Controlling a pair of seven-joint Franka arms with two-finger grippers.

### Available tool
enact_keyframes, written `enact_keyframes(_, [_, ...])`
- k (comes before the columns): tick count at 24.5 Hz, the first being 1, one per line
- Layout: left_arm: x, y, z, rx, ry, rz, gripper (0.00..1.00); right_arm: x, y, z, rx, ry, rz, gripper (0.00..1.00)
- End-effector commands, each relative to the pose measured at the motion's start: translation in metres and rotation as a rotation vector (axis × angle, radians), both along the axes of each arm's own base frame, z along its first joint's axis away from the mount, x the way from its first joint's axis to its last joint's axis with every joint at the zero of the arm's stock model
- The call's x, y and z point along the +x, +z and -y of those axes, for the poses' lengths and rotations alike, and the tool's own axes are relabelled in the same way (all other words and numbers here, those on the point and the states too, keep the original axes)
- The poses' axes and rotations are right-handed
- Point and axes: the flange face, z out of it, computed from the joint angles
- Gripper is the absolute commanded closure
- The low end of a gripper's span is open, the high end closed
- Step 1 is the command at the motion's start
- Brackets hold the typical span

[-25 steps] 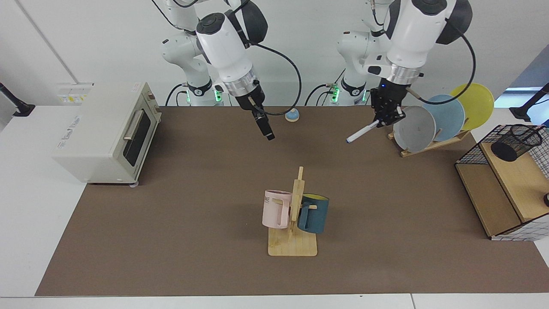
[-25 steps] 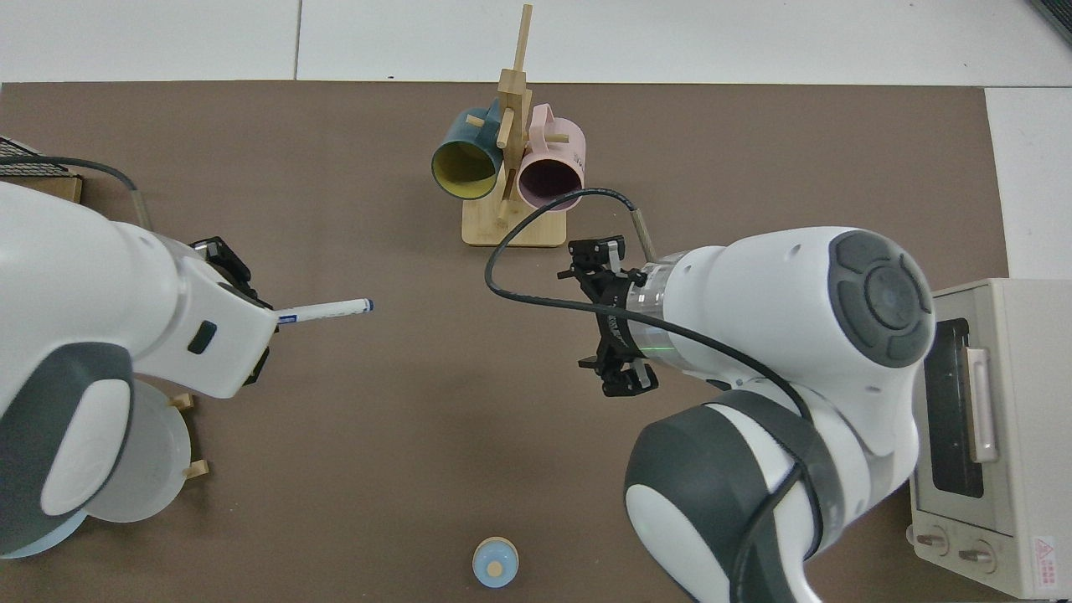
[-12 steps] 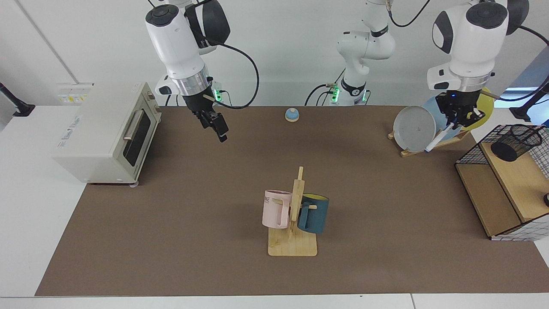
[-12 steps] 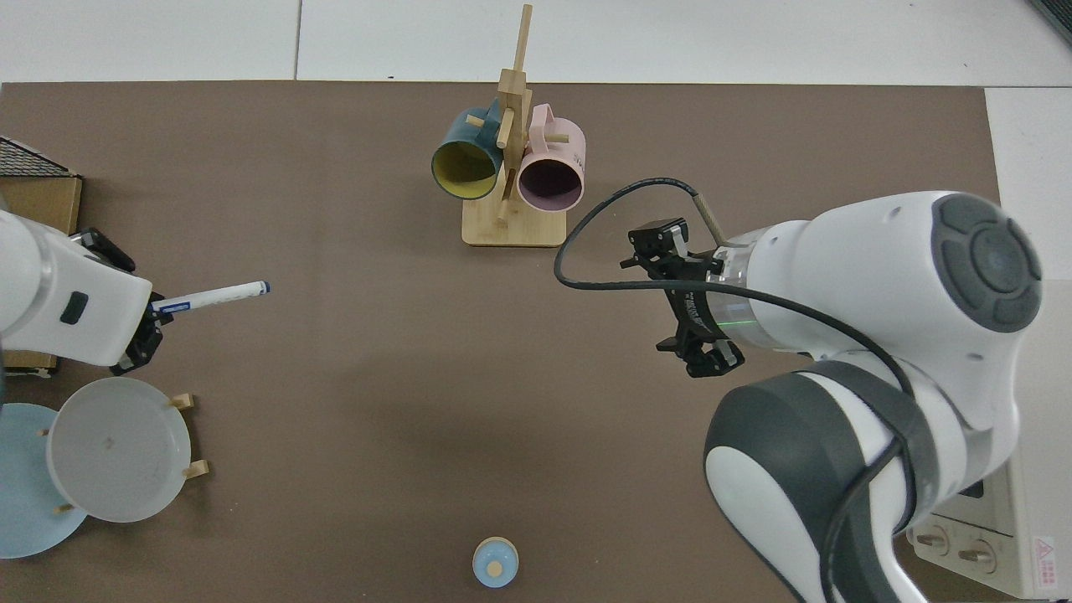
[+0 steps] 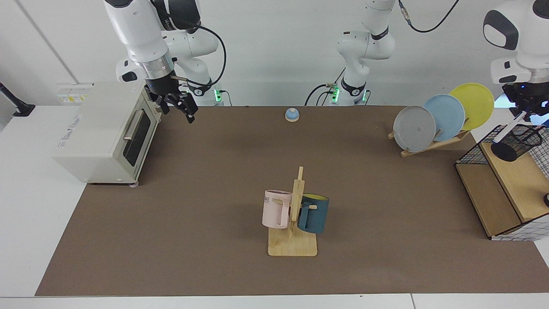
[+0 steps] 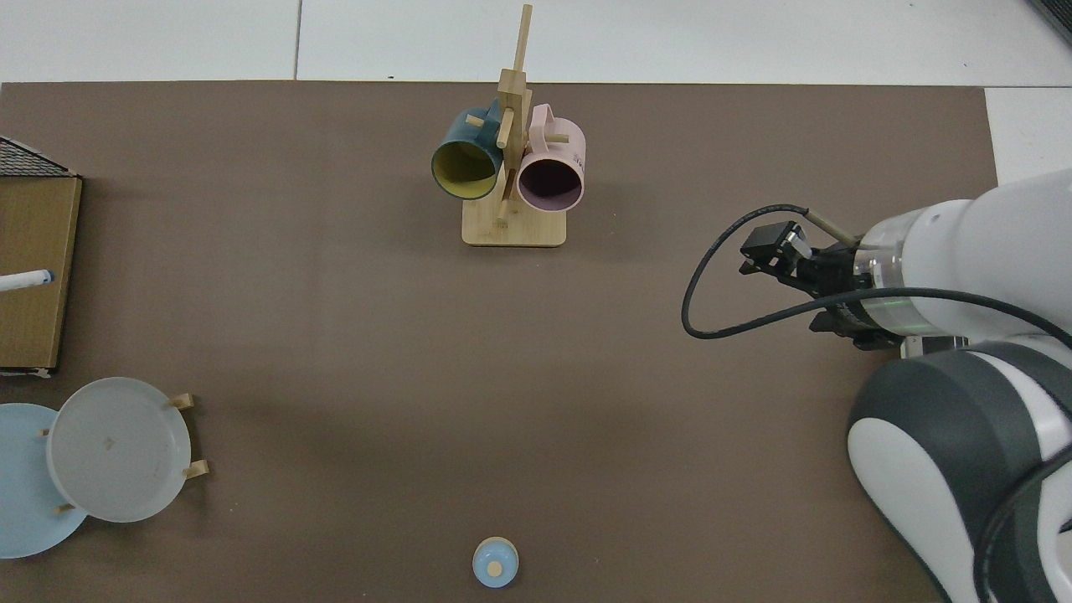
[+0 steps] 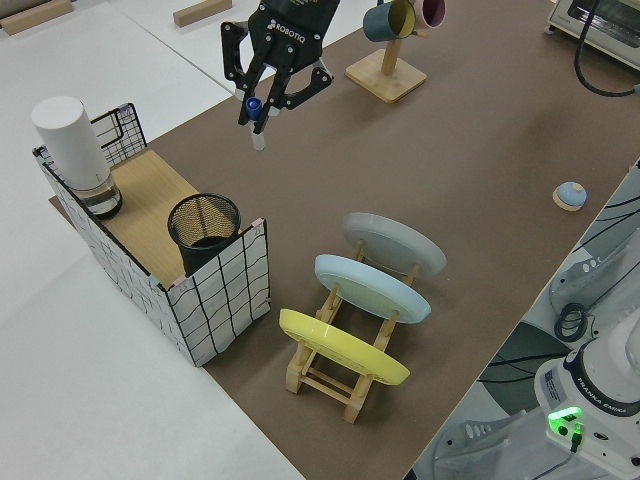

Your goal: Put markers into pen holder

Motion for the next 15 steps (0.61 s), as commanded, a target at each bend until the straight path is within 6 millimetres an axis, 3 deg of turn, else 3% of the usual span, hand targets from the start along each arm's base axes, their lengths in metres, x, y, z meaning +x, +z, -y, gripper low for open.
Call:
enact_keyframes(1, [-0.004, 0.007, -0.035, 0.095, 0.017, -0.064, 1.00, -0.014, 0.009, 0.040, -0.016, 0.147, -0.027, 0.00])
enact_keyframes(6, [-0.010, 0.013, -0.056, 0.122, 0.014, -0.112, 1.00, -0.019, 0.012, 0.066, -0.015, 0.271, -0.038, 0.00])
enact_keyframes(11, [-0.003, 0.018, -0.067, 0.158, -0.007, -0.124, 1.00, -0.012, 0.012, 0.074, -0.068, 0.495, -0.025, 0.00])
enact_keyframes(15, [0.001, 0.016, -0.073, 0.179, -0.041, -0.126, 1.00, -0.006, 0.009, 0.090, -0.065, 0.503, -0.014, 0.00])
